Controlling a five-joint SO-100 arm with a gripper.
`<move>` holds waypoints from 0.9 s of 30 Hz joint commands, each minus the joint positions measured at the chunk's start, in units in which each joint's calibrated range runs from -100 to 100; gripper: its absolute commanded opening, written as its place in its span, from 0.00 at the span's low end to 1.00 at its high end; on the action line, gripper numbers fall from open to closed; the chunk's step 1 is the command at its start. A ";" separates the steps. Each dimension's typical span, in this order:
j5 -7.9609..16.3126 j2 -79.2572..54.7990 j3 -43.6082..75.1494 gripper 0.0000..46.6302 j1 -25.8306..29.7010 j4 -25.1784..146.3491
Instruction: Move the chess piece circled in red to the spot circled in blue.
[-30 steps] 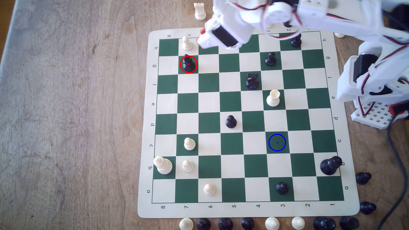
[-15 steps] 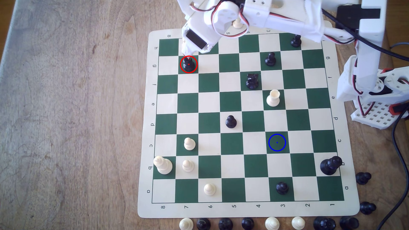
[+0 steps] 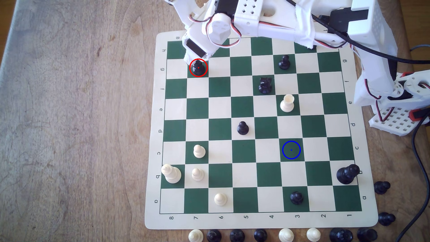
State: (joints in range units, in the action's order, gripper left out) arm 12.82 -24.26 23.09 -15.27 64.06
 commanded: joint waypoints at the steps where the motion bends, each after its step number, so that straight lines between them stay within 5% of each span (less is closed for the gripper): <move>1: -0.15 0.32 4.74 0.28 0.21 -1.33; 27: -0.10 -3.59 4.74 0.25 0.52 -4.28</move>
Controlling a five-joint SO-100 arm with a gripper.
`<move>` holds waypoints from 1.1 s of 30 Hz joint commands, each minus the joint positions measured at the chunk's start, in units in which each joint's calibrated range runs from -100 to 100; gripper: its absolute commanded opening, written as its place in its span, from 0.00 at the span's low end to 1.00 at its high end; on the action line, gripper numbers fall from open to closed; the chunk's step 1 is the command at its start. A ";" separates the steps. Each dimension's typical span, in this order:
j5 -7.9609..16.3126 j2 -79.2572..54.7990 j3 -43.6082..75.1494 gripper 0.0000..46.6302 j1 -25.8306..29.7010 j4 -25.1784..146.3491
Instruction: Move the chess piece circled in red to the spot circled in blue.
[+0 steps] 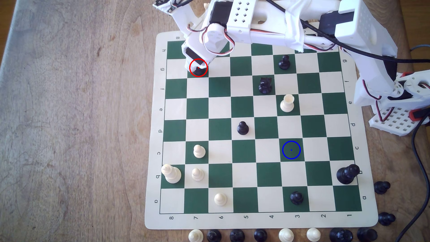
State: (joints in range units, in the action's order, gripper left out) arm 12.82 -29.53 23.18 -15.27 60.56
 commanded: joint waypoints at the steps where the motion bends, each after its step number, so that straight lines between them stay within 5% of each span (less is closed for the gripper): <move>1: -0.10 1.69 4.65 0.25 0.52 -0.77; 13: -0.15 2.12 4.65 0.05 0.68 -0.69; 29: -0.05 19.43 4.02 0.04 2.87 3.73; 33: -0.29 29.37 -4.14 0.04 4.82 4.72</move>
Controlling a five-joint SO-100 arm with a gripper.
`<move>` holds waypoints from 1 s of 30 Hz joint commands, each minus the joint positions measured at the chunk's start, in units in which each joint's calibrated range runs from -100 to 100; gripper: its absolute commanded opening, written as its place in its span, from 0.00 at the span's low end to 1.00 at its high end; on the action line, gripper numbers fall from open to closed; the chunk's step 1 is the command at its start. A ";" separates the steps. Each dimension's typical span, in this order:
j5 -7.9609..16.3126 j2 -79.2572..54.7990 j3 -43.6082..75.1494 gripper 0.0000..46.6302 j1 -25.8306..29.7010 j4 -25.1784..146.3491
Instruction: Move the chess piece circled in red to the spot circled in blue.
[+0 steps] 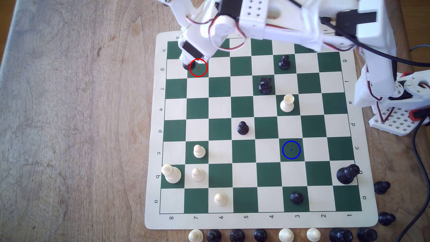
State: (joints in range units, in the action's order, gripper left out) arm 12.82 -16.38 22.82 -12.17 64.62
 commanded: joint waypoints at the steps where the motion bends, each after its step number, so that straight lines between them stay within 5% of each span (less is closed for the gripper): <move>1: -0.44 18.50 -6.23 0.04 2.27 0.65; 16: -2.93 59.25 -58.36 0.05 19.09 -1.80; 23: -3.08 66.04 -73.32 0.05 28.71 -1.56; 30: -3.22 66.64 -79.94 0.06 30.74 -4.02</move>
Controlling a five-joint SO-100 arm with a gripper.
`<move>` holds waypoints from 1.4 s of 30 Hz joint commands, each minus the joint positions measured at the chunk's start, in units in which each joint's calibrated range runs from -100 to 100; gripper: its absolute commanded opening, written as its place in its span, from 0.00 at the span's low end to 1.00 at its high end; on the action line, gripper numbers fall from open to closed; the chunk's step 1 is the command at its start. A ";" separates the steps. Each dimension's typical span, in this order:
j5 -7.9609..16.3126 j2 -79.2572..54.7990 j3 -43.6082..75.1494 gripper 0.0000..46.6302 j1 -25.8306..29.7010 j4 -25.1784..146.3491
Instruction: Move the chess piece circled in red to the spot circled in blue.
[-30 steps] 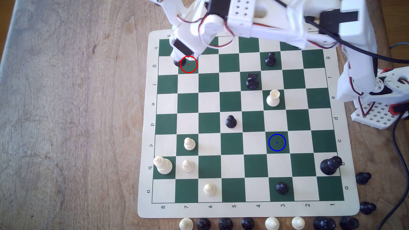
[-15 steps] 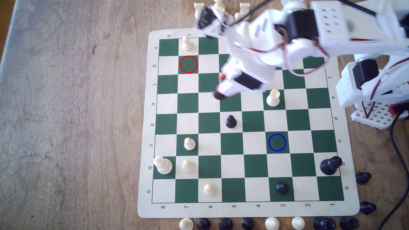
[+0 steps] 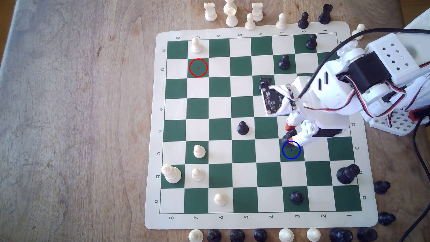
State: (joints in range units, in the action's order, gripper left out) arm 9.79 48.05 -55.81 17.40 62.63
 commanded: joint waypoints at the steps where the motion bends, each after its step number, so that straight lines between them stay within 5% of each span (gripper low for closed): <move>1: -0.20 1.86 -2.22 0.06 1.33 -2.84; 42: -1.61 -5.10 -11.56 0.05 1.17 -12.83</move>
State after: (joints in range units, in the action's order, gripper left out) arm 8.38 43.02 -68.10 19.32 49.40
